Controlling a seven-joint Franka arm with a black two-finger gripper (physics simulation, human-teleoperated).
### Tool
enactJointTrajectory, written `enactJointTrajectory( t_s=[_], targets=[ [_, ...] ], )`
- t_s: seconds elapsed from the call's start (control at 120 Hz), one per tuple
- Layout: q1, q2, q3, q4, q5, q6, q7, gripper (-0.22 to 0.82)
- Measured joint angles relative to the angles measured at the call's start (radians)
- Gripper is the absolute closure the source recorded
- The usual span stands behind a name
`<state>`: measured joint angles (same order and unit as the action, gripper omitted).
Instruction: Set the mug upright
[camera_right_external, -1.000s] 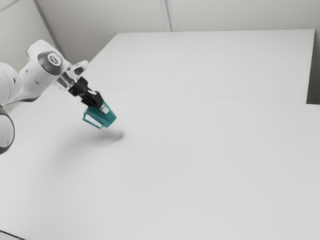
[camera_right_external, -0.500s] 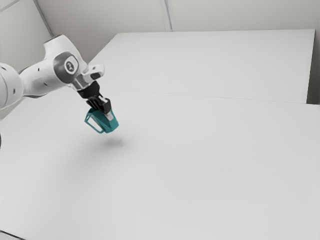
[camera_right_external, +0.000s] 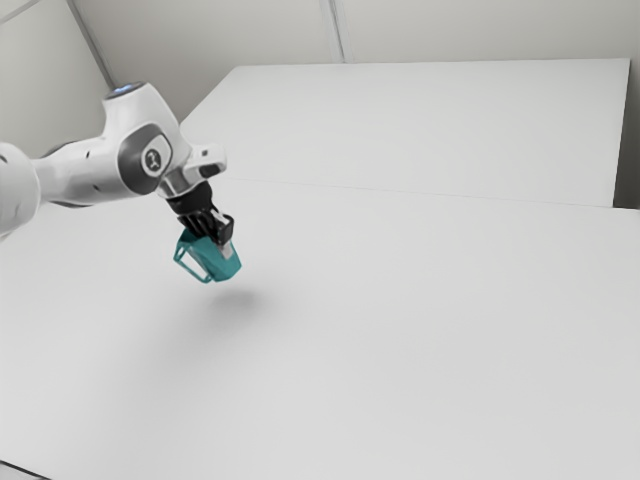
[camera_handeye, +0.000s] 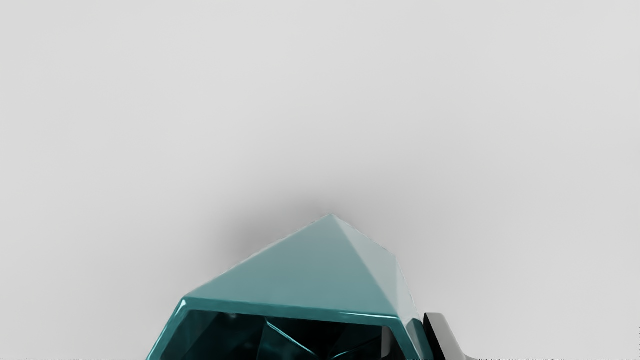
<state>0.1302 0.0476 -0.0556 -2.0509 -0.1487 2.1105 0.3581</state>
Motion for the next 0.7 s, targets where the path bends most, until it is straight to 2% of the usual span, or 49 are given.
enactJointTrajectory(
  t_s=[0.7],
  targets=[
    [-0.018, -0.085, -0.066, -0.184, 0.061, 0.079, -0.231, 0.78]
  ],
)
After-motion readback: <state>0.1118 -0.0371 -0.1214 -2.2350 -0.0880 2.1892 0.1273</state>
